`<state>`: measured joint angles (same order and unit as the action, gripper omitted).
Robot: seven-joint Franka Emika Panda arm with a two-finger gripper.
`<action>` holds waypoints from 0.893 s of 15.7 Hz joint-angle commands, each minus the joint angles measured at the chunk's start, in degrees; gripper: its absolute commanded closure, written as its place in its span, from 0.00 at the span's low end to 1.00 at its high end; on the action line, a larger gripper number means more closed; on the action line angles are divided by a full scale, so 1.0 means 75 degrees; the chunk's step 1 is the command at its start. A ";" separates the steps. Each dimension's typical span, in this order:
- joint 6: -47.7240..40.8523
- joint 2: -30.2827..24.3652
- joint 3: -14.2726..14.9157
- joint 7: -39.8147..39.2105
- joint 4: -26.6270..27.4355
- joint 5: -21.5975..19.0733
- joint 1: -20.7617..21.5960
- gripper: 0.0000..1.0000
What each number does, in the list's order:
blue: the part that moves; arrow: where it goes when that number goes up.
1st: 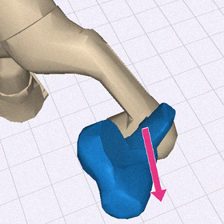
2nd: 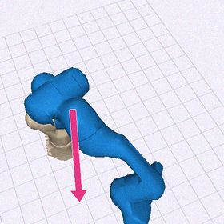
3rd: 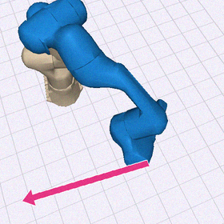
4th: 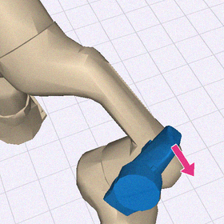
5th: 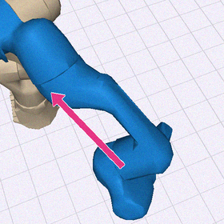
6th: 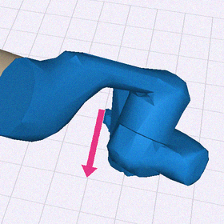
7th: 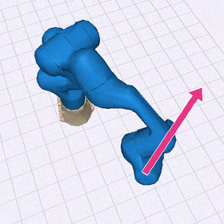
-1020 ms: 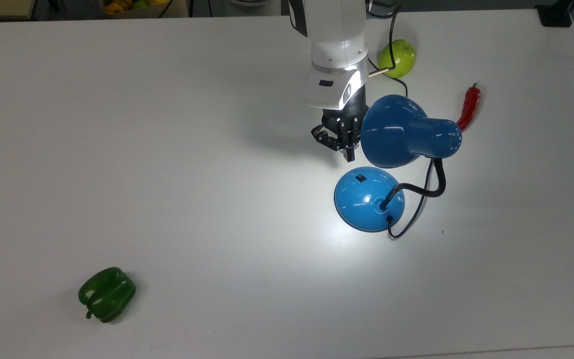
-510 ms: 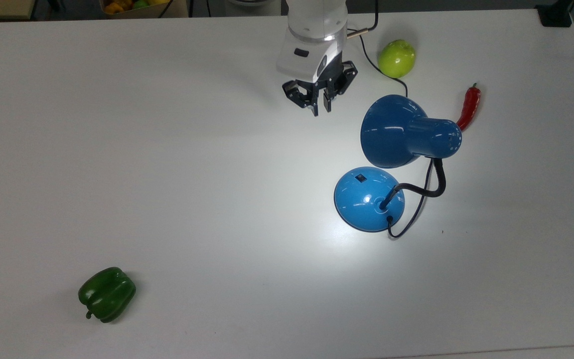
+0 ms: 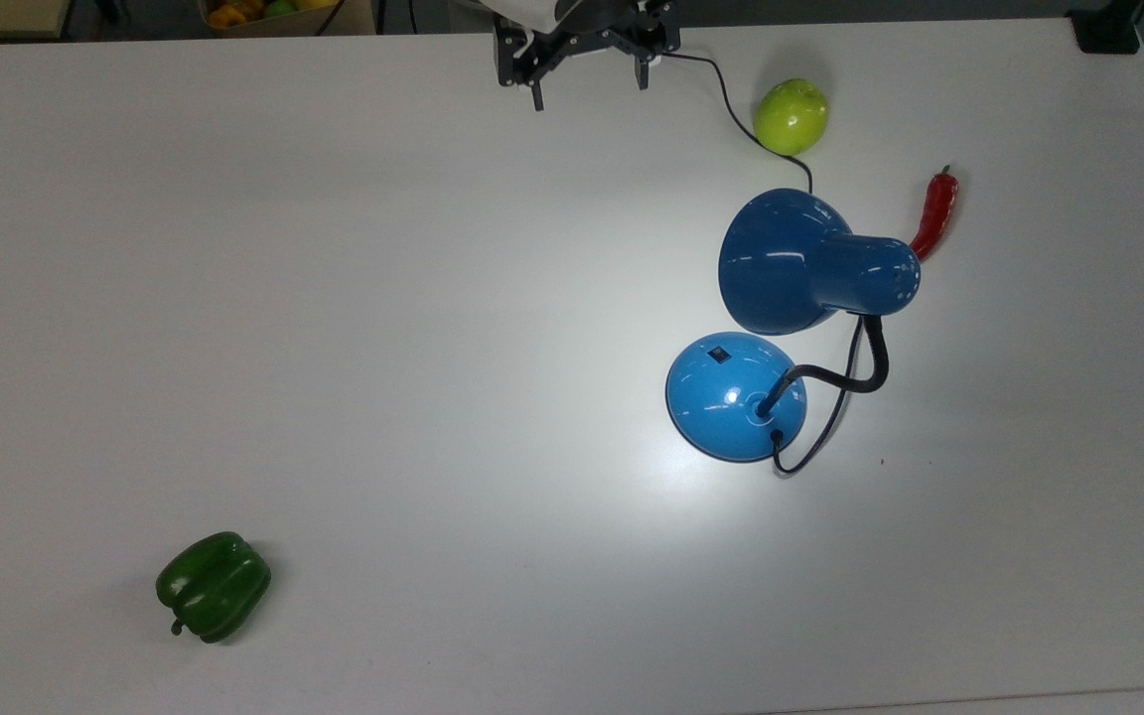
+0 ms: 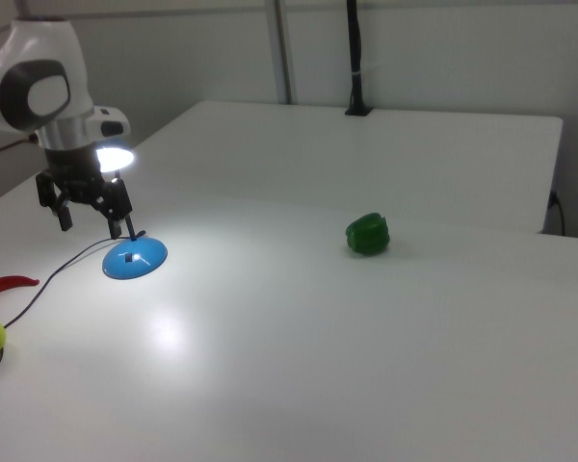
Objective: Turn on desk lamp
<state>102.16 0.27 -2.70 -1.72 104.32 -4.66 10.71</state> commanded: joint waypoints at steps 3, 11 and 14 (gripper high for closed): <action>-0.1631 -0.0024 0.0126 0.0848 -0.1275 0.0094 -0.0150 0.00; -0.1365 -0.0176 0.0184 0.1590 -0.1617 0.0398 -0.0420 0.00; -0.0850 -0.0176 0.0219 0.0888 -0.1605 0.0398 -0.0549 0.00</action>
<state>92.07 -0.39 -1.47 9.70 91.85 -2.32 7.34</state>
